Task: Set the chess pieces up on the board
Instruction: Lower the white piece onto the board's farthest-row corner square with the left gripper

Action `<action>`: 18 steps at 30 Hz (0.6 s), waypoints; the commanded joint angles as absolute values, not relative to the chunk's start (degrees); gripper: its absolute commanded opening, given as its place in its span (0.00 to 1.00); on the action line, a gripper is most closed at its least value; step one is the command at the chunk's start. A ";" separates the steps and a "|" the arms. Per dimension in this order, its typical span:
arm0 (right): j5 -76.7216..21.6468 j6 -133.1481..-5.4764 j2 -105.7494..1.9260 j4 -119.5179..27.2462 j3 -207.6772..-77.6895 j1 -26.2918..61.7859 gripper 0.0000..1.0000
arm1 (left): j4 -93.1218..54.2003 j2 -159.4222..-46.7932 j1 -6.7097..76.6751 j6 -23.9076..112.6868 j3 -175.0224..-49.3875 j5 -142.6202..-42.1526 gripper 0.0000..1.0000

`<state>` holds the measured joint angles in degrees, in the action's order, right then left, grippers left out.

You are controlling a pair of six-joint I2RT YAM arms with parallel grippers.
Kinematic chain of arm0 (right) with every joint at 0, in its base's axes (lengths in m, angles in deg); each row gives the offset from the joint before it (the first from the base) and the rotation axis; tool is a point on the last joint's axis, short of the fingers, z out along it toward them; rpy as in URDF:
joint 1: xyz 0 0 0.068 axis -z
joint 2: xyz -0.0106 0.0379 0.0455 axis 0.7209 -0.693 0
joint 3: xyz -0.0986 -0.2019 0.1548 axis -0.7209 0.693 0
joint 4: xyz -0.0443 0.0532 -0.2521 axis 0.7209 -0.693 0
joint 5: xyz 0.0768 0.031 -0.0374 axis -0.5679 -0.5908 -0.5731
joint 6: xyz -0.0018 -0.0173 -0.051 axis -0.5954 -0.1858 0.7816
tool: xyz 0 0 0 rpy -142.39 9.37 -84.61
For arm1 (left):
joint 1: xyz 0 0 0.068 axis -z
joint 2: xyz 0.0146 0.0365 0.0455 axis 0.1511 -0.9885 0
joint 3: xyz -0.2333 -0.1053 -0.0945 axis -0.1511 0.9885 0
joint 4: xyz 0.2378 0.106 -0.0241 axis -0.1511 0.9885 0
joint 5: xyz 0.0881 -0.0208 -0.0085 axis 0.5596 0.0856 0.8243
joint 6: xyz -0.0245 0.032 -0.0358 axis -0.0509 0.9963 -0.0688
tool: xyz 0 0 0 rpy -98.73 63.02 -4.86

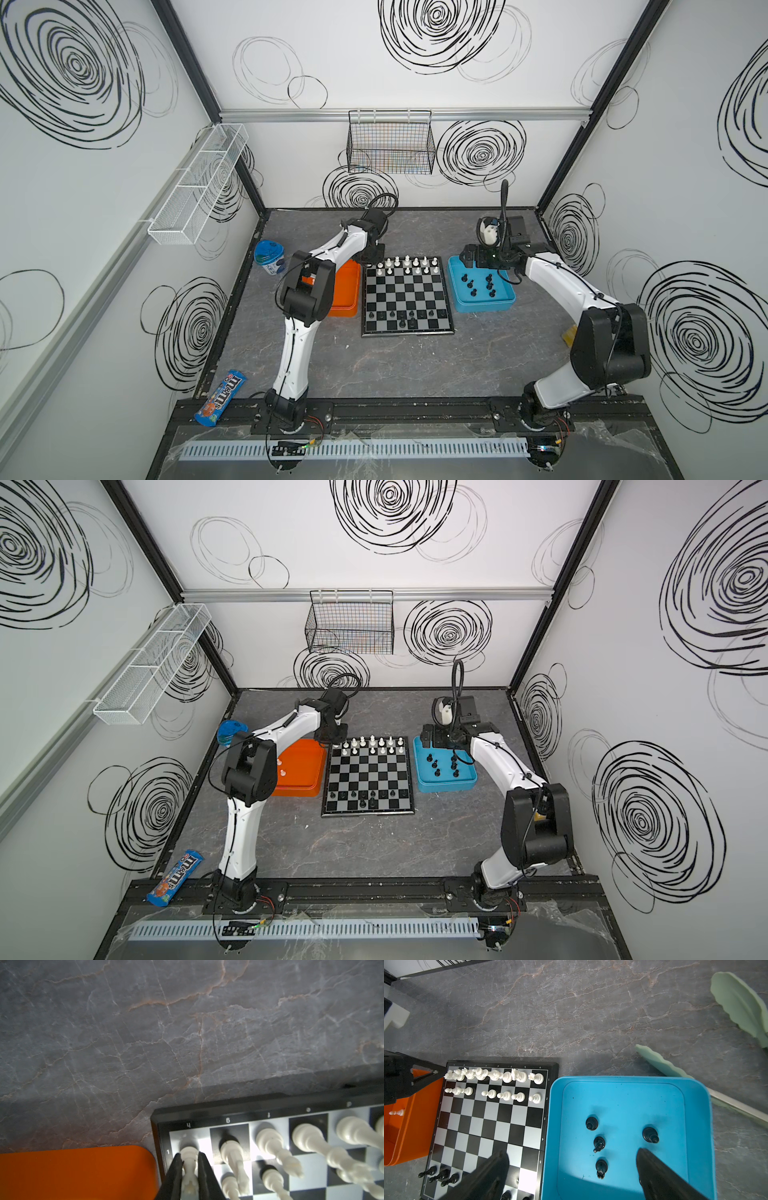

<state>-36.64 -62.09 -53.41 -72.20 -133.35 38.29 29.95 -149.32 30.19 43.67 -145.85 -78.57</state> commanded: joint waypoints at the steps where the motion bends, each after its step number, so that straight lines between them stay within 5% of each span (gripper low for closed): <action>1: -36.76 -61.79 -52.82 -71.23 -132.74 38.49 1.00 | 30.81 -150.18 30.62 44.12 -146.34 -78.88 0.20; 18: -36.78 -61.71 -52.91 -71.01 -132.47 38.56 1.00 | 30.20 -150.78 30.59 44.12 -146.46 -78.63 0.19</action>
